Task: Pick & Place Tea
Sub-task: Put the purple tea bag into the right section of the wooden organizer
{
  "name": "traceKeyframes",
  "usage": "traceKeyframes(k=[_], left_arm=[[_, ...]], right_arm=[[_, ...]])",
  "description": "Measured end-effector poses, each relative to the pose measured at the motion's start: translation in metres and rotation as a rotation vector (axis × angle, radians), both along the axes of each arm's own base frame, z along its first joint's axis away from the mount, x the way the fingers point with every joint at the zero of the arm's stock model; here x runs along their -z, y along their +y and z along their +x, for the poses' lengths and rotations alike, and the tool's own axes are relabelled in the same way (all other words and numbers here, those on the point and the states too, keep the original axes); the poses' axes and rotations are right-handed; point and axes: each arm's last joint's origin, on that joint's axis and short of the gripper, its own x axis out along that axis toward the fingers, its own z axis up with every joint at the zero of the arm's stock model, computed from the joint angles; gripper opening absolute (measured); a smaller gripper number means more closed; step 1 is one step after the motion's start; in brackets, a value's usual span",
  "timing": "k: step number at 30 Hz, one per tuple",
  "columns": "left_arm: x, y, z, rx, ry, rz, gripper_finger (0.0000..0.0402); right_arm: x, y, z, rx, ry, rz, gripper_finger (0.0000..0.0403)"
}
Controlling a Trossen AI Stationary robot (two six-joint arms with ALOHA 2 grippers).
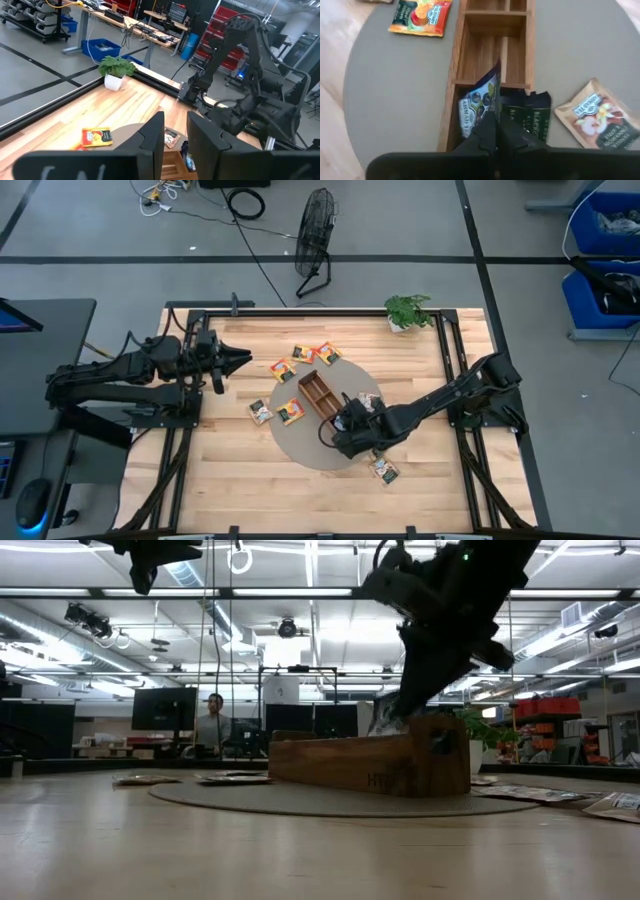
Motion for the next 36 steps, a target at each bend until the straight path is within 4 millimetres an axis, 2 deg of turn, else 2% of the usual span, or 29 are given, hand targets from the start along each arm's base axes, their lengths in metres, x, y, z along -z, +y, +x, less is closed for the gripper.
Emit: traceKeyframes(k=[5,10,18,22,31,36], left_arm=[[0.001,0.0,0.0,0.0,0.008,0.0,0.0085],[0.001,0.0,0.0,0.0,0.01,0.0,0.0085],[0.002,0.0,0.0,0.0,0.018,0.001,0.0085],[0.002,0.0,0.0,0.001,0.018,0.001,0.0085],[0.002,0.0,0.0,0.0,0.017,0.0,0.0084],[0.002,0.0,0.0,0.0,0.017,0.0,0.0084]], right_arm=[[0.009,0.004,0.005,-0.017,0.005,0.04,0.0],[0.01,0.006,0.006,-0.02,-0.008,0.048,0.0001],[0.009,0.007,0.006,-0.04,0.004,0.091,0.003],[0.005,0.007,0.005,-0.061,0.0,0.099,0.0061],[-0.009,0.01,0.001,-0.118,-0.021,0.124,0.0159],[-0.031,0.01,-0.007,-0.114,-0.098,0.101,0.0194]])
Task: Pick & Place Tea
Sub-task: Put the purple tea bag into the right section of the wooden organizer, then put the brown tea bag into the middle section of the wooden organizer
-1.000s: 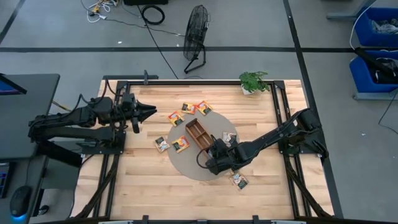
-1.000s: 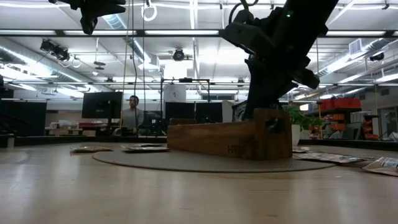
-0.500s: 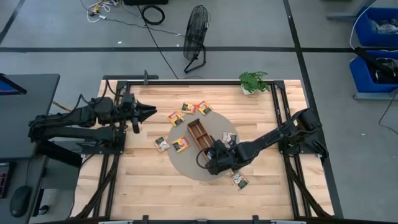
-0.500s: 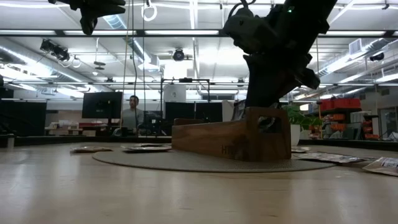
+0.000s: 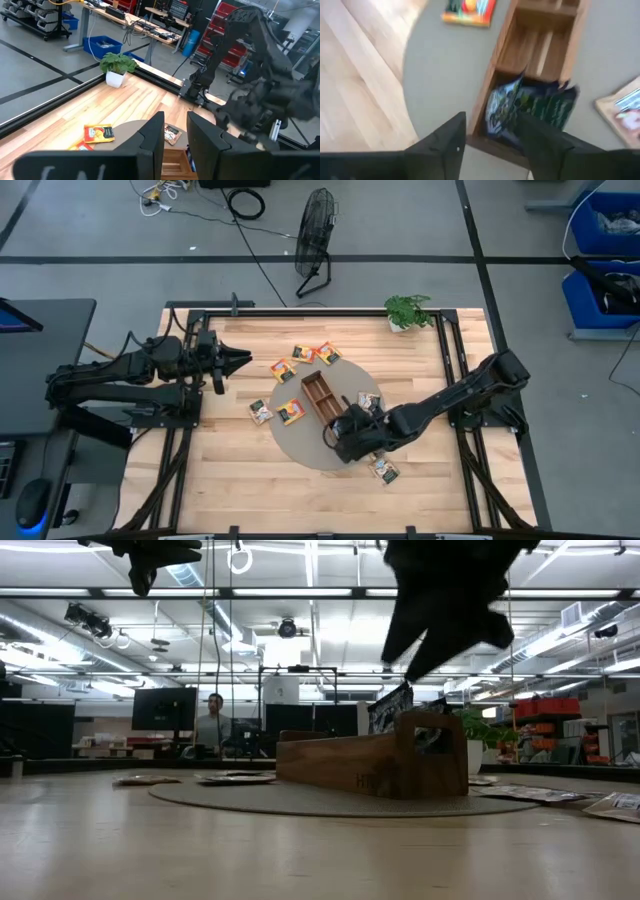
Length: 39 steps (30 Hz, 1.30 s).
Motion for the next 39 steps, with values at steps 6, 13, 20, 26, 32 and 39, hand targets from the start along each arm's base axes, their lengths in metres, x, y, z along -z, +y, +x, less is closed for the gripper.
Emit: traceKeyframes(k=[6,13,20,26,32,39], left_arm=[[0.0,0.0,0.0,0.0,0.001,0.003,0.0084],[0.0,0.0,0.0,0.001,0.003,0.005,0.0085],[0.0,0.0,0.0,0.001,0.005,0.005,0.0085],[0.002,0.0,0.0,0.001,0.019,0.007,0.0085],[0.003,0.0,0.0,0.002,0.039,0.006,0.0085],[0.004,0.0,-0.001,0.004,0.051,0.019,0.0085]], right_arm=[[-0.034,-0.008,-0.013,0.035,-0.115,-0.041,0.0204],[-0.057,-0.017,-0.032,0.095,-0.15,-0.065,0.0198],[-0.071,-0.01,-0.048,0.109,-0.198,-0.012,0.0192],[-0.086,0.0,-0.065,0.237,-0.387,-0.035,0.0191],[-0.08,0.007,-0.079,0.3,-0.664,0.085,0.0191],[-0.073,-0.006,-0.09,0.044,-0.872,0.357,0.0191]])
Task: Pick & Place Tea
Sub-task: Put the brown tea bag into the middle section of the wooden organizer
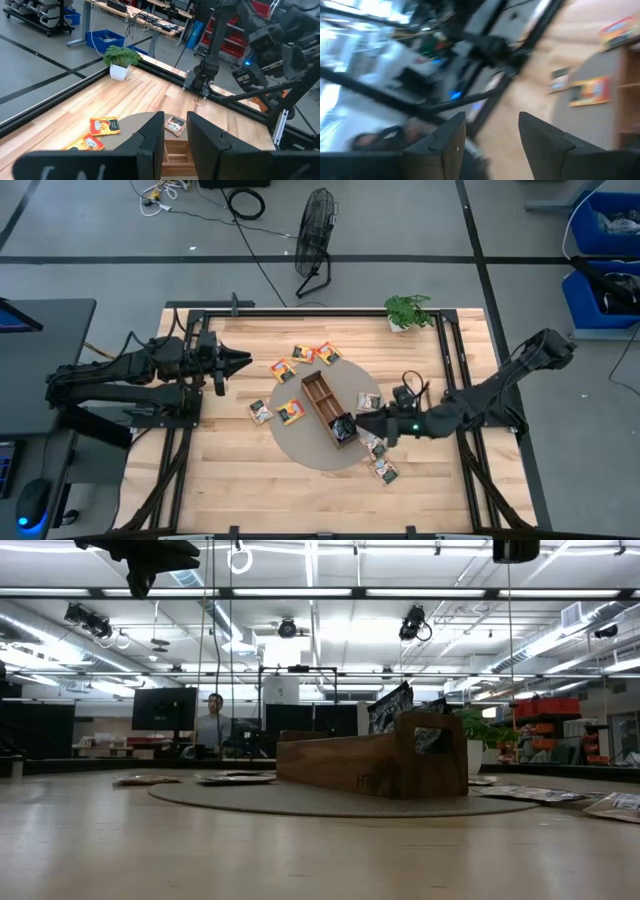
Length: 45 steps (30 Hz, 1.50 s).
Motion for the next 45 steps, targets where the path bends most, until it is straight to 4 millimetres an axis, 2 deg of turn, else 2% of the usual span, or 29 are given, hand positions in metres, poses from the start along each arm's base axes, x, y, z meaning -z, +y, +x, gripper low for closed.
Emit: traceKeyframes(k=[4,12,16,21,28,35,38,45], left_arm=[[0.0,0.0,0.0,0.0,0.0,0.001,0.0085],[0.0,0.0,0.0,0.0,0.0,0.003,0.0085],[0.0,0.0,0.0,-0.001,-0.006,-0.005,0.0085],[-0.001,0.0,0.0,-0.009,-0.018,-0.04,0.0085],[0.001,0.001,0.006,-0.036,-0.004,-0.051,0.0085],[0.005,0.002,0.015,-0.037,0.021,-0.055,0.0085],[0.005,0.002,0.016,-0.037,0.021,-0.056,0.0085],[0.004,0.002,0.017,-0.037,0.009,-0.055,0.0085]], right_arm=[[0.007,-0.005,-0.012,-0.147,0.022,0.003,0.0184],[0.03,-0.011,-0.04,-0.373,0.396,-0.118,0.0152],[0.042,-0.007,-0.053,-0.449,0.548,-0.149,0.0146],[0.055,0.003,-0.066,-0.527,0.615,-0.13,0.0153],[0.097,0.01,-0.09,-0.539,0.639,0.063,0.0159],[0.139,0.006,-0.106,-0.487,0.664,0.252,0.0158],[0.149,0.003,-0.11,-0.458,0.669,0.304,0.0158],[0.157,0.002,-0.11,-0.408,0.691,0.312,0.0157]])
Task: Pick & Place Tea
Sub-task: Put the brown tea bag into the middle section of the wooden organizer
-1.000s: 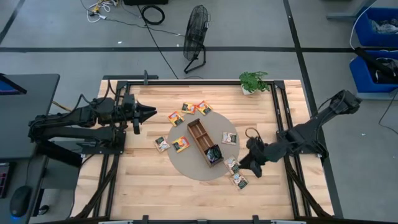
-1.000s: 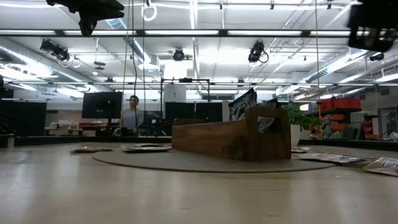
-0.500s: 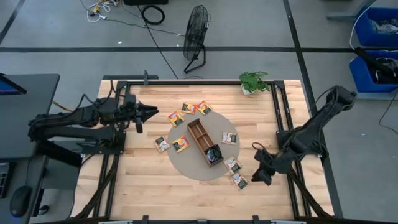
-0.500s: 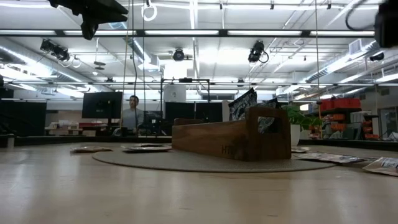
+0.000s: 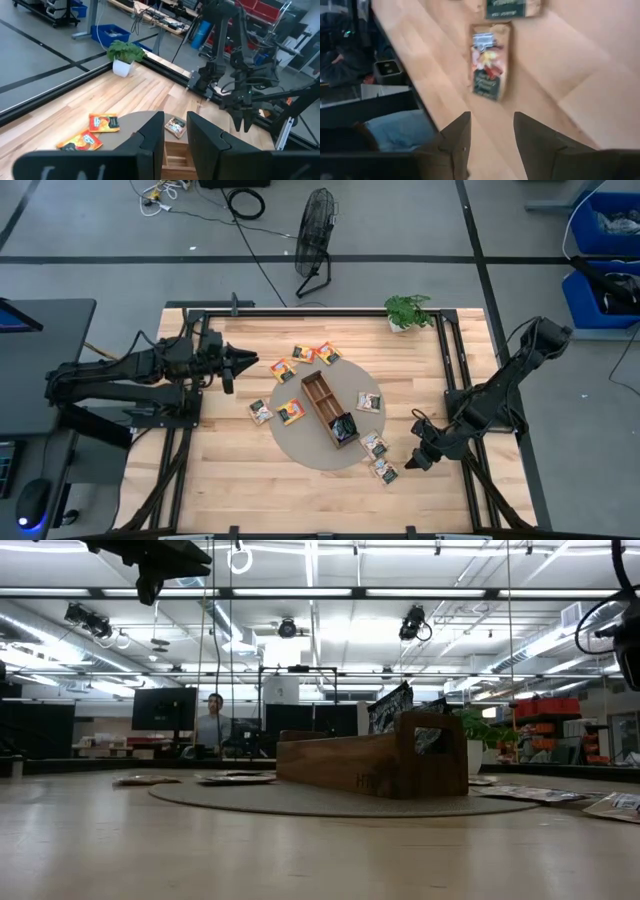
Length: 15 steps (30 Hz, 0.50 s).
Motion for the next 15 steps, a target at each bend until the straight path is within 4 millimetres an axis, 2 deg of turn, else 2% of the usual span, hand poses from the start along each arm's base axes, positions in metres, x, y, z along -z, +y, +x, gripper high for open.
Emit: traceKeyframes(k=[15], left_arm=[[-0.002,0.0,0.001,0.0,-0.022,0.002,0.0085]], right_arm=[[0.027,0.014,0.013,0.02,0.044,-0.004,0.0158]])
